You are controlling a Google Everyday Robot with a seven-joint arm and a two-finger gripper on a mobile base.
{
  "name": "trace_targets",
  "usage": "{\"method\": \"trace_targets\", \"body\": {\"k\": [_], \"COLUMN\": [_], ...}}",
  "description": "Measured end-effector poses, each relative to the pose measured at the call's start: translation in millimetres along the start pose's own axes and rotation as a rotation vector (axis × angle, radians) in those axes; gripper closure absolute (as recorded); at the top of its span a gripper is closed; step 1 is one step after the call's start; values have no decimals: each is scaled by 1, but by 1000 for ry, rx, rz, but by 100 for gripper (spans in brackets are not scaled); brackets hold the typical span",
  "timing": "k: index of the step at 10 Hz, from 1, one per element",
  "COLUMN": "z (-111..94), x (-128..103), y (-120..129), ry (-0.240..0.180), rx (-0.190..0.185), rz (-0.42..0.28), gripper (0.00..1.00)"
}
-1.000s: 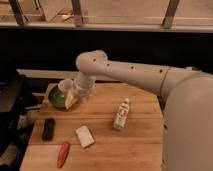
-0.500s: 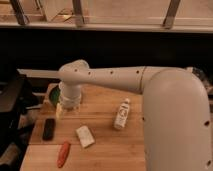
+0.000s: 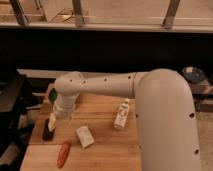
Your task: Place the pepper in the ceramic cup
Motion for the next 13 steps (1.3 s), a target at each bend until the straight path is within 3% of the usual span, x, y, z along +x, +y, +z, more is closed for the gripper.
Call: {"method": "trace_targets", "body": {"k": [2, 4, 8, 11, 13], "z": [25, 32, 32, 38, 45], "x": [22, 34, 33, 34, 40], "y": [6, 11, 12, 1, -9], "ry": [31, 42, 43, 87, 106], "rx": [-46, -76, -77, -25, -23], "rz": [22, 28, 24, 31, 68], "gripper": [37, 37, 37, 37, 37]}}
